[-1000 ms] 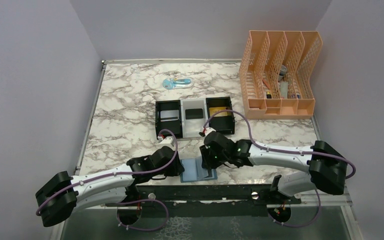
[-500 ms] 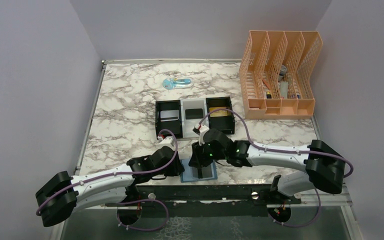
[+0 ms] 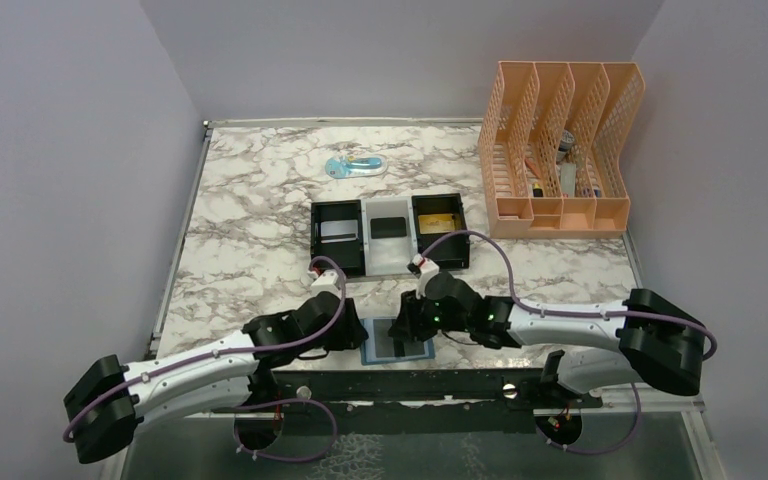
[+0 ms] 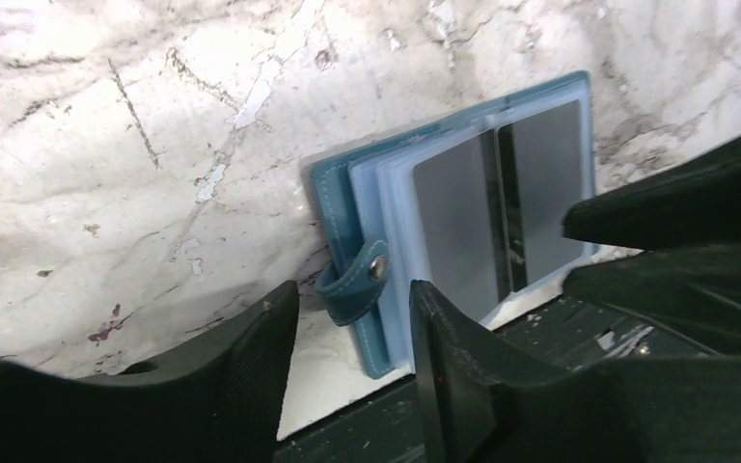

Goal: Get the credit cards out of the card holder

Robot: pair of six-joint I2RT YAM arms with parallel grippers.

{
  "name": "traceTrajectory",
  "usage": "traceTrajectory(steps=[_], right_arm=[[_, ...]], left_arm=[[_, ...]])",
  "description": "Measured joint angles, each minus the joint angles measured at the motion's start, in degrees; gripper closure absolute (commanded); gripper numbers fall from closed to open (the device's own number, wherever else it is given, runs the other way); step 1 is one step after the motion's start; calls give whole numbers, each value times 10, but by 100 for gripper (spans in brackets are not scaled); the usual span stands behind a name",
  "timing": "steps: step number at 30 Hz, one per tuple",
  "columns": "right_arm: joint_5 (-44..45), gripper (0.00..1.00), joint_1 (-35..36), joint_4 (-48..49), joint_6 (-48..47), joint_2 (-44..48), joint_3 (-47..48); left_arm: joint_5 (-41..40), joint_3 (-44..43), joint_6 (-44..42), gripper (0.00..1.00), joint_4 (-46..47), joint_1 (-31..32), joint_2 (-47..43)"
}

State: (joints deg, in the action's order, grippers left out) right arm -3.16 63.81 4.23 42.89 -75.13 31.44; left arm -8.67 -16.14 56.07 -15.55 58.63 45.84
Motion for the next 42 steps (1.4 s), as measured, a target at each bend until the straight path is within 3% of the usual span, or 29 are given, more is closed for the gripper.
traceTrajectory(steps=[10, 16, 29, 42], right_arm=[[10, 69, 0, 63, 38, -3, -50], [19, 69, 0, 93, 60, -30, -61], [59, 72, 0, 152, 90, -52, -94], [40, 78, 0, 175, 90, -26, -120]], left_arm=[[7, -50, -6, 49, -25, 2, -33], [59, -51, -26, 60, 35, 4, -1], [54, -8, -19, 73, 104, 12, 106], [37, 8, -2, 74, 120, 18, 93]])
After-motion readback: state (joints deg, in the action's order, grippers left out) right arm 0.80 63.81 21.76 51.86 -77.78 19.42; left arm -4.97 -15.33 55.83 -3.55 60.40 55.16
